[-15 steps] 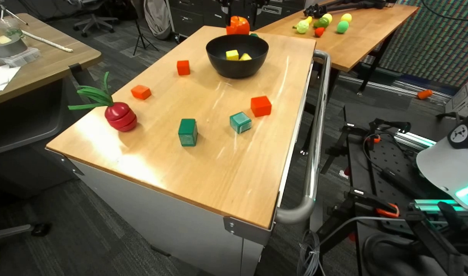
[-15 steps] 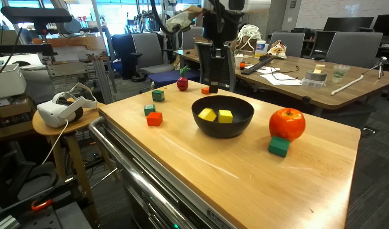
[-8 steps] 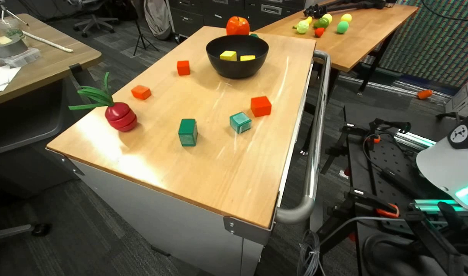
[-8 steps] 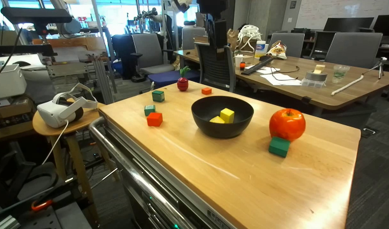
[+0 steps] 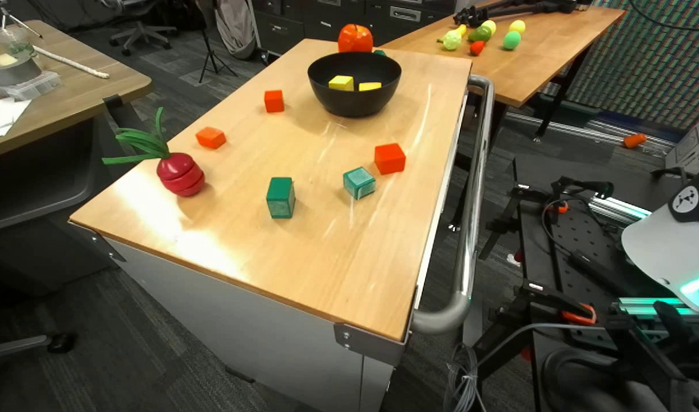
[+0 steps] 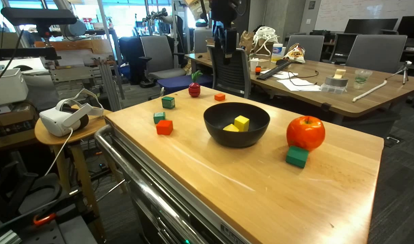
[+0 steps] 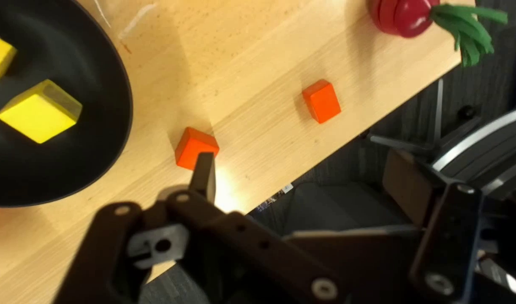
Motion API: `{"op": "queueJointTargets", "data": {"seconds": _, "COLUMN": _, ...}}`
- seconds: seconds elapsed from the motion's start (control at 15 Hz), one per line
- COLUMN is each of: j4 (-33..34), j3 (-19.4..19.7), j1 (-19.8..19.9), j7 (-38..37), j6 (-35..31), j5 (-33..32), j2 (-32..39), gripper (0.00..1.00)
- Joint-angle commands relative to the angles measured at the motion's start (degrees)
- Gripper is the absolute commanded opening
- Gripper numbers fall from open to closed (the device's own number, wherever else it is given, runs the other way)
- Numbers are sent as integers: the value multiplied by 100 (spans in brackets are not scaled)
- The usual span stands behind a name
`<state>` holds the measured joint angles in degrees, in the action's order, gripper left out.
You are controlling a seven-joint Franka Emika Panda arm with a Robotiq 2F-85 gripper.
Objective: Put all the blocks and the beetroot in the bowl then move the apple to the left
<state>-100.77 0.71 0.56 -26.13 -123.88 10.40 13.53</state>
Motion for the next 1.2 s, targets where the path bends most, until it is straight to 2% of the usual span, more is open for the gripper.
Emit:
{"op": "queueJointTargets", "data": {"seconds": 0.0, "j4": -460, "j3": -59, "j1": -98, "j7": 824, "j6": 555, "j5": -201, "j2": -776, "gripper": 100}}
{"op": "queueJointTargets", "data": {"seconds": 0.07, "j4": -607, "j3": -87, "j1": -167, "j7": 924, "j6": 687, "j5": -369, "j2": -1035, "gripper": 100}}
{"op": "queueJointTargets", "data": {"seconds": 0.2, "j4": -417, "j3": -178, "j1": -281, "j7": 1137, "j6": 951, "j5": -664, "j2": -1131, "gripper": 100}}
{"op": "queueJointTargets", "data": {"seconds": 0.27, "j4": -293, "j3": -232, "j1": -367, "j7": 856, "j6": 265, "j5": -710, "j2": -1031, "gripper": 100}}
{"op": "queueJointTargets", "data": {"seconds": 0.33, "j4": -273, "j3": -160, "j1": -251, "j7": 915, "j6": 695, "j5": -540, "j2": -896, "gripper": 100}}
{"op": "queueJointTargets", "data": {"seconds": 0.73, "j4": -281, "j3": -236, "j1": -354, "j7": 896, "j6": 400, "j5": -627, "j2": -995, "gripper": 100}}
{"op": "queueJointTargets", "data": {"seconds": 0.93, "j4": 123, "j3": -257, "j1": -348, "j7": 1624, "j6": 769, "j5": -746, "j2": -700, "gripper": 100}}
{"op": "queueJointTargets", "data": {"seconds": 1.13, "j4": 742, "j3": -206, "j1": -297, "j7": 2087, "j6": 1217, "j5": -905, "j2": -61, "gripper": 100}}
